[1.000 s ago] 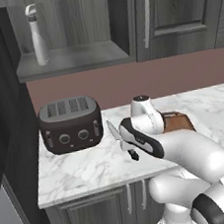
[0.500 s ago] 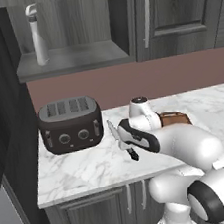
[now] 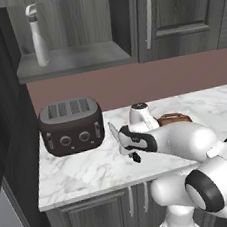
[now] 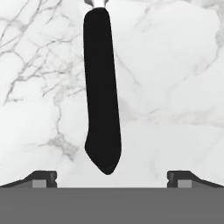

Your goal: Move the cutting board and knife to the sink. Then move spray from the cabinet to the counter.

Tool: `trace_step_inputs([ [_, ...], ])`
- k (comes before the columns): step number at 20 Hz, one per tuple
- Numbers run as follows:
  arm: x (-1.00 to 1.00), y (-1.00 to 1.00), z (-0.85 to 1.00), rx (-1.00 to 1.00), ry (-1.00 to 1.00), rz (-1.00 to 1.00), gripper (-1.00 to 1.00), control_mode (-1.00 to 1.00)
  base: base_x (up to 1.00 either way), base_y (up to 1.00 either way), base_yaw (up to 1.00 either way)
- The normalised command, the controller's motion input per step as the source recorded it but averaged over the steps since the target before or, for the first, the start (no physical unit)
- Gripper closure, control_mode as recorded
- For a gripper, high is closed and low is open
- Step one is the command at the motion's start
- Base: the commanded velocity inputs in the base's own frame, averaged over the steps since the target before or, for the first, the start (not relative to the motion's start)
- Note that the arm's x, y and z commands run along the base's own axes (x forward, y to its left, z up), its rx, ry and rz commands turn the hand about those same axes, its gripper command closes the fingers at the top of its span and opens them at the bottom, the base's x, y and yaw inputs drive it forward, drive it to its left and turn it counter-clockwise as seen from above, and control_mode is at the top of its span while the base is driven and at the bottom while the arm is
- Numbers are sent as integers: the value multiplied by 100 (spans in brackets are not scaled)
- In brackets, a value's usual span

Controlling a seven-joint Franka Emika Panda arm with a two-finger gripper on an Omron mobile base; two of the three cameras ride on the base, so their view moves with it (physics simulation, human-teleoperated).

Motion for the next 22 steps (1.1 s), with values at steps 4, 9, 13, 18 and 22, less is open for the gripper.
trace_step_inputs([
  [4, 0, 0, -34, 0, -3, 0, -100, -100, 0, 0, 0],
  [9, 0, 0, -30, 0, -4, 0, -100, -100, 0, 0, 0],
  [13, 4, 0, -24, 2, -7, 0, -100, -100, 0, 0, 0],
  [18, 11, 0, -12, 0, -4, 0, -100, -100, 0, 0, 0],
  [22, 20, 1, -13, 0, -2, 0, -100, -100, 0, 0, 0],
])
